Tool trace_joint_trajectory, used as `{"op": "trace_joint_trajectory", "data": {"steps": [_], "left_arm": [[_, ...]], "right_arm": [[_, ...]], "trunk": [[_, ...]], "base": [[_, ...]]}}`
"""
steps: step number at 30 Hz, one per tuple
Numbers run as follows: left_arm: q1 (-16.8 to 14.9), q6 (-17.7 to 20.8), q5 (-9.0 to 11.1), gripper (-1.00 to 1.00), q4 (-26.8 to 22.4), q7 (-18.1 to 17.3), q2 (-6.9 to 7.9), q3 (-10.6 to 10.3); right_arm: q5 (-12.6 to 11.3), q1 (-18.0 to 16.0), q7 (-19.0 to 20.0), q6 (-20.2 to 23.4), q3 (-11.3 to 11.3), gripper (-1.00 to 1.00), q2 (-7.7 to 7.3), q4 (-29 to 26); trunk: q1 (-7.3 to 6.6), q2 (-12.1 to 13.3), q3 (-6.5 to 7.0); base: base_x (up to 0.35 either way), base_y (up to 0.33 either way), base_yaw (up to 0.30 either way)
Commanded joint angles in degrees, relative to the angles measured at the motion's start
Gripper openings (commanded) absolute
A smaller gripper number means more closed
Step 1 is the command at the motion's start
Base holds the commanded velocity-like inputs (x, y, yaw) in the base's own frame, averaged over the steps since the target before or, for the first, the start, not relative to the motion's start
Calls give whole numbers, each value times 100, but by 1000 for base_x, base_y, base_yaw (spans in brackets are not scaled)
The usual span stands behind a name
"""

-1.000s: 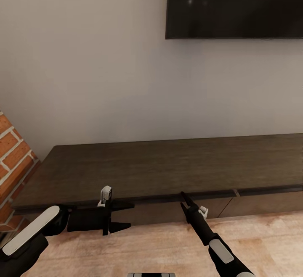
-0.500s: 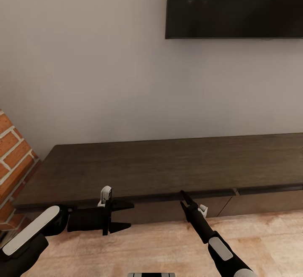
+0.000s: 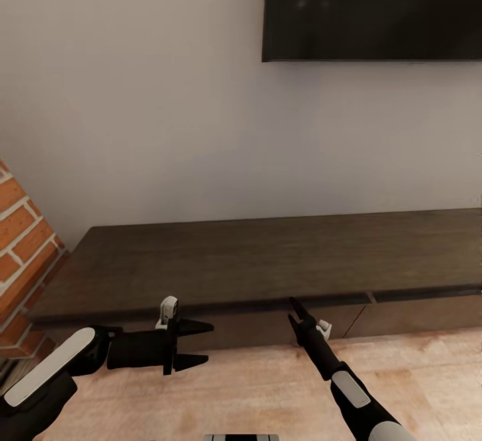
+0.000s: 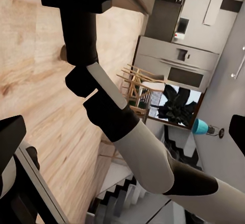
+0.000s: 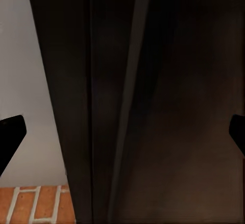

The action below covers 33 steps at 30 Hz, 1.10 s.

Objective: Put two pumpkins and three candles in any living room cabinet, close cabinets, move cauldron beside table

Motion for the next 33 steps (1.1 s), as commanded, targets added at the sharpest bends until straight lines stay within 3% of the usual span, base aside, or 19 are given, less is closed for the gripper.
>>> {"op": "trace_joint_trajectory", "data": {"steps": [1,33], "left_arm": [[-5,3,62,100,-4,55,4,-6],[-5,3,62,100,4,62,-2,-14]], "right_arm": [[-39,-3,16,60,-17,100,3,2],[-42,-3,16,65,-17,100,3,2]], "trunk": [[-2,-2,-5],[-2,-2,-5]], "base": [[-60,0,0],[-1,0,0]]}}
